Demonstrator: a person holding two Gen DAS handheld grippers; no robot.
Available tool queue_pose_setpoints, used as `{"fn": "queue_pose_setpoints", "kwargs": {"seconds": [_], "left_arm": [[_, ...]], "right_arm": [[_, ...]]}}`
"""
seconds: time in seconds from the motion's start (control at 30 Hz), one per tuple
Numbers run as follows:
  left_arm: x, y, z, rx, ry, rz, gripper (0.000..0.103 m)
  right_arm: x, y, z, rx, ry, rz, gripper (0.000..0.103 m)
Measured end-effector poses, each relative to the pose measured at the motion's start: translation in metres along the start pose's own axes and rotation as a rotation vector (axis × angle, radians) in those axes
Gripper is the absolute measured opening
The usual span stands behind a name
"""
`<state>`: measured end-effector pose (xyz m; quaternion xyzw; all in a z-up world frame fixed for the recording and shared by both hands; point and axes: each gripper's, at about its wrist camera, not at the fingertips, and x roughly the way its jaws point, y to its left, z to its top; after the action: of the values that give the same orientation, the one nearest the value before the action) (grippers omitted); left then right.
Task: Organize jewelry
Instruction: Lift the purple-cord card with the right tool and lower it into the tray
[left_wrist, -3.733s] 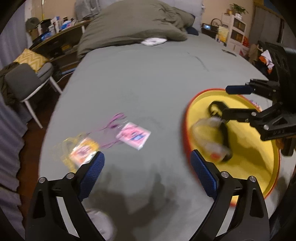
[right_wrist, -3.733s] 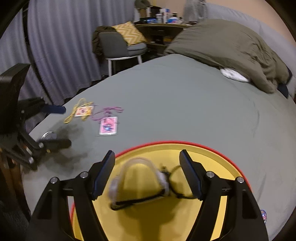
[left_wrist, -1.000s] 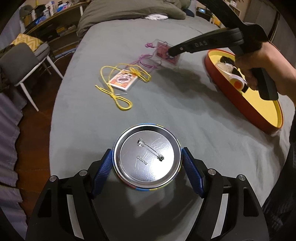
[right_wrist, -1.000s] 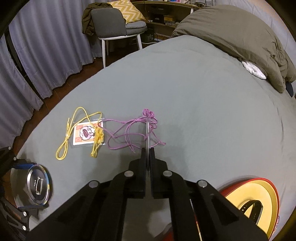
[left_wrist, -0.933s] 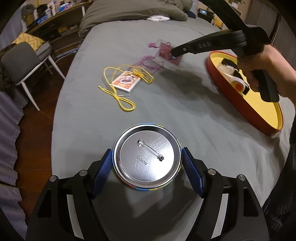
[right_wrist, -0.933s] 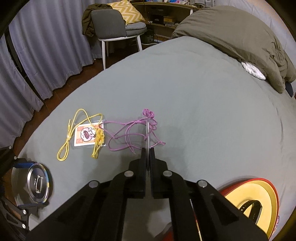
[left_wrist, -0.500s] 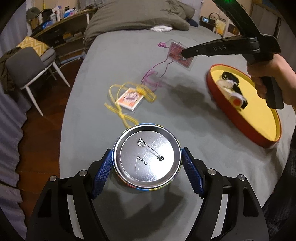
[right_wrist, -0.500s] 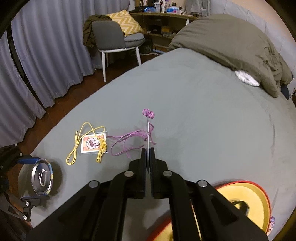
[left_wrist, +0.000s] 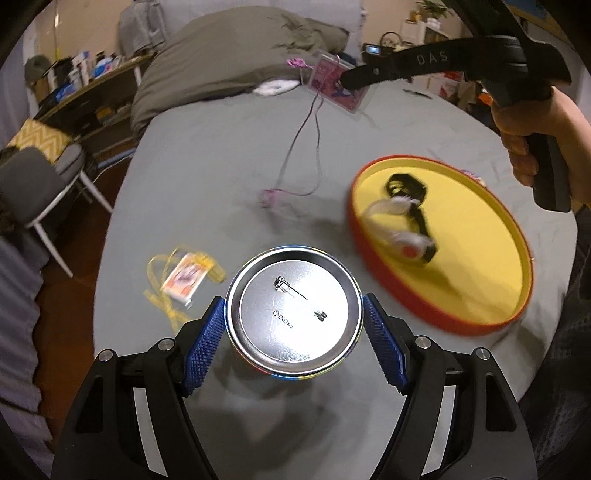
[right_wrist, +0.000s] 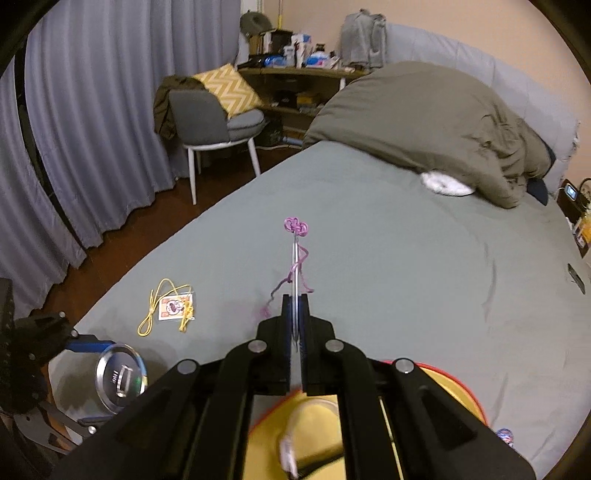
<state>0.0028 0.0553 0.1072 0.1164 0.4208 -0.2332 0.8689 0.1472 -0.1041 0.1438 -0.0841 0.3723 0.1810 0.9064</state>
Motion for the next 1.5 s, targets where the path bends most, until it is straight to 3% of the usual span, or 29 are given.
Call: {"fn": "queue_pose_setpoints", "kwargs": {"seconds": [0.3,0.47,0.73,0.97,1.37,1.5], "left_arm": [[-0.001,-0.056,0.039,0.08,-0.046,-0.072,0.072],[0.011,-0.089,0.049,0.134,-0.031,-0.099,0.072],[0.03,-0.14,0.069,0.177,-0.027,-0.172,0.072],[0.066,-0.176,0.08,0.183,-0.002,-0.198,0.072],[0.144,-0.19,0.066,0.162,0.145,-0.19,0.072],[0.153,-0.189,0.061,0.168,0.156,-0.182,0.072]], "right_arm": [[-0.063,-0.049,-0.011,0.046,-0.087,-0.053,0.004],[-0.094,-0.076,-0.021,0.073,-0.124,-0.086,0.004],[-0.116,-0.117,-0.054,0.119,-0.123,-0.128,0.004],[-0.093,-0.148,-0.098,0.177,-0.072,-0.108,0.004],[-0.004,-0.169,-0.148,0.225,0.094,-0.023,0.004],[0.022,-0.166,-0.154,0.218,0.151,-0.012,0.004]]}}
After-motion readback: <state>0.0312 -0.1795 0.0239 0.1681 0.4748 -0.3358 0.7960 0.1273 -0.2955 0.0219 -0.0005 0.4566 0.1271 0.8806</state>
